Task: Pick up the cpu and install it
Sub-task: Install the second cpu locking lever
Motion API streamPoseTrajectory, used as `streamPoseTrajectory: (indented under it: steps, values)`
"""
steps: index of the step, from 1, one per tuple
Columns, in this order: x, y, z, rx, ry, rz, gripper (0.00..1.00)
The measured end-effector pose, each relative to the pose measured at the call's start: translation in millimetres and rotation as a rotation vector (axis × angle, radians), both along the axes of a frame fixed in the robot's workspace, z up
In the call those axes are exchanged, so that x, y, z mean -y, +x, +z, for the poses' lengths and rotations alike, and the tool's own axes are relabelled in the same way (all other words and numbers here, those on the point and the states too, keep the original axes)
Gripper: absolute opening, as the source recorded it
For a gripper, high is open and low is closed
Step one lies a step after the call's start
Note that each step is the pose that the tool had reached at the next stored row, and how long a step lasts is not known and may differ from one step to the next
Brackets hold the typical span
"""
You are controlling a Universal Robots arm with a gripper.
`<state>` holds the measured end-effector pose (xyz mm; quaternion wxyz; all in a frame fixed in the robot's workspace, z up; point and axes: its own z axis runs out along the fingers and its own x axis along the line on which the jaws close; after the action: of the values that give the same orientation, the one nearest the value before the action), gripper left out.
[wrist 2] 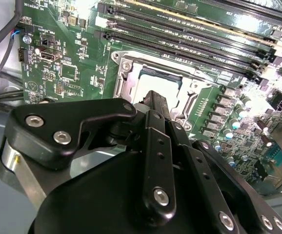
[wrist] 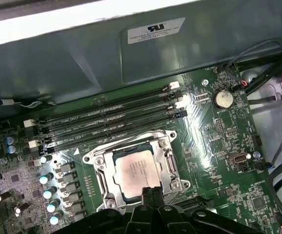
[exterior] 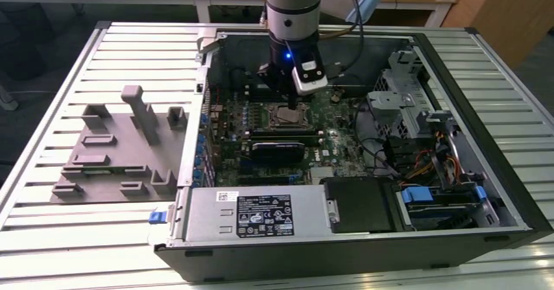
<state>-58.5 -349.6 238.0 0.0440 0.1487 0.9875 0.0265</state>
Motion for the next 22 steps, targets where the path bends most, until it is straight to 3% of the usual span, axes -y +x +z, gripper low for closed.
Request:
streamPoseTrajectory:
  steps: [15, 22]
  values:
    - [5.0, 0.0, 0.0, 0.0000, -0.0001, 0.000, 0.11]
    - [11.5, 0.0, 0.0, 0.0000, -0.0001, 0.002, 0.11]
